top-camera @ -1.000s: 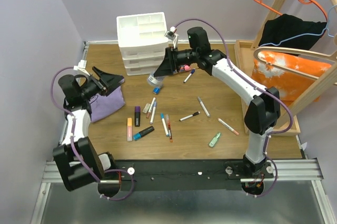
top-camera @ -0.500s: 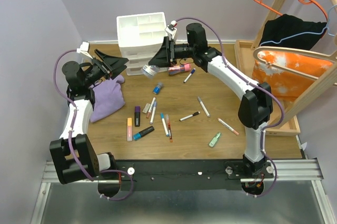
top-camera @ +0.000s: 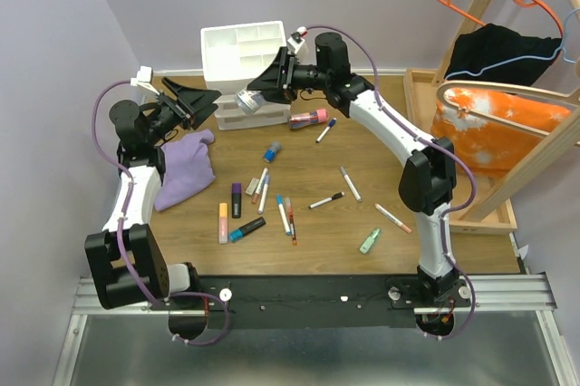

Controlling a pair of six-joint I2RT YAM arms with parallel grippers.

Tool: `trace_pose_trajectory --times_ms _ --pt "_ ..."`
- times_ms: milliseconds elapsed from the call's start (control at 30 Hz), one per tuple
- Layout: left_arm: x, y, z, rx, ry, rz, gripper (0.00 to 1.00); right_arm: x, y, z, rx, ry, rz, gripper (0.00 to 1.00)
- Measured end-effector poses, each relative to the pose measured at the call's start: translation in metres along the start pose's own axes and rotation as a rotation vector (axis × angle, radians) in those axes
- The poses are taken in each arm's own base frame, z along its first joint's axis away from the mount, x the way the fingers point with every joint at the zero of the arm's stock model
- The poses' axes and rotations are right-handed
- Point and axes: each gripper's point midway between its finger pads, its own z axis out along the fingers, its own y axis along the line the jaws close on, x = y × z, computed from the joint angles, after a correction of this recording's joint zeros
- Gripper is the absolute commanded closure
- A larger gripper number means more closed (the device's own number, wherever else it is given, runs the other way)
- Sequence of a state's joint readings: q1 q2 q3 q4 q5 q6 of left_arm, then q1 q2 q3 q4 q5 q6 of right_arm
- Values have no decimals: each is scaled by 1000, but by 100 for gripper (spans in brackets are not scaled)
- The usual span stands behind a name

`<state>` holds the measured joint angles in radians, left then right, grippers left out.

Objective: Sort the stationery into containers
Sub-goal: Place the stationery in the storage box.

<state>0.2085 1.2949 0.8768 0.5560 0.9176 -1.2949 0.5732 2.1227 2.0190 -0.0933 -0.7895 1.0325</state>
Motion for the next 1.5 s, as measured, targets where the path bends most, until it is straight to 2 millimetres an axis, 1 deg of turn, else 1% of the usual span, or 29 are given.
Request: trace_pose_trajectory --times_ms 67,200,300,367,400,500,633,1000,1067,1167,1333,1433,1500 --pt "0 1 2 1 -2 -3 11 2 -1 4 1 1 18 86" --pt "1 7 6 -4 2 -21 11 10 0 15 -2 16 41 87" --pt "2 8 8 -5 5 -27 10 14 8 21 -16 22 37 88" --pt "3 7 8 -4 6 -28 10 15 16 24 -31 22 28 93" --pt "4 7 9 -3 7 -31 10 15 24 25 -46 20 19 93" --pt "7 6 12 -1 16 -39 11 15 30 27 -57 15 13 94" --pt "7 8 14 -6 14 -48 13 15 29 29 -51 9 22 96" --pt "8 11 14 -15 7 -92 14 12 25 34 -41 -8 48 98" --pt "8 15 13 -24 3 -119 17 13 24 36 -37 -10 56 99" --pt "5 20 9 -38 -13 -150 23 15 20 41 -27 -11 71 99" --pt "-2 35 -2 -71 -48 -208 23 22 12 50 -9 -4 104 99" --pt "-4 43 -7 -92 -65 -250 22 22 12 50 -8 -4 114 99" --pt "-4 44 -9 -98 -70 -272 21 23 14 52 -8 -2 116 99"
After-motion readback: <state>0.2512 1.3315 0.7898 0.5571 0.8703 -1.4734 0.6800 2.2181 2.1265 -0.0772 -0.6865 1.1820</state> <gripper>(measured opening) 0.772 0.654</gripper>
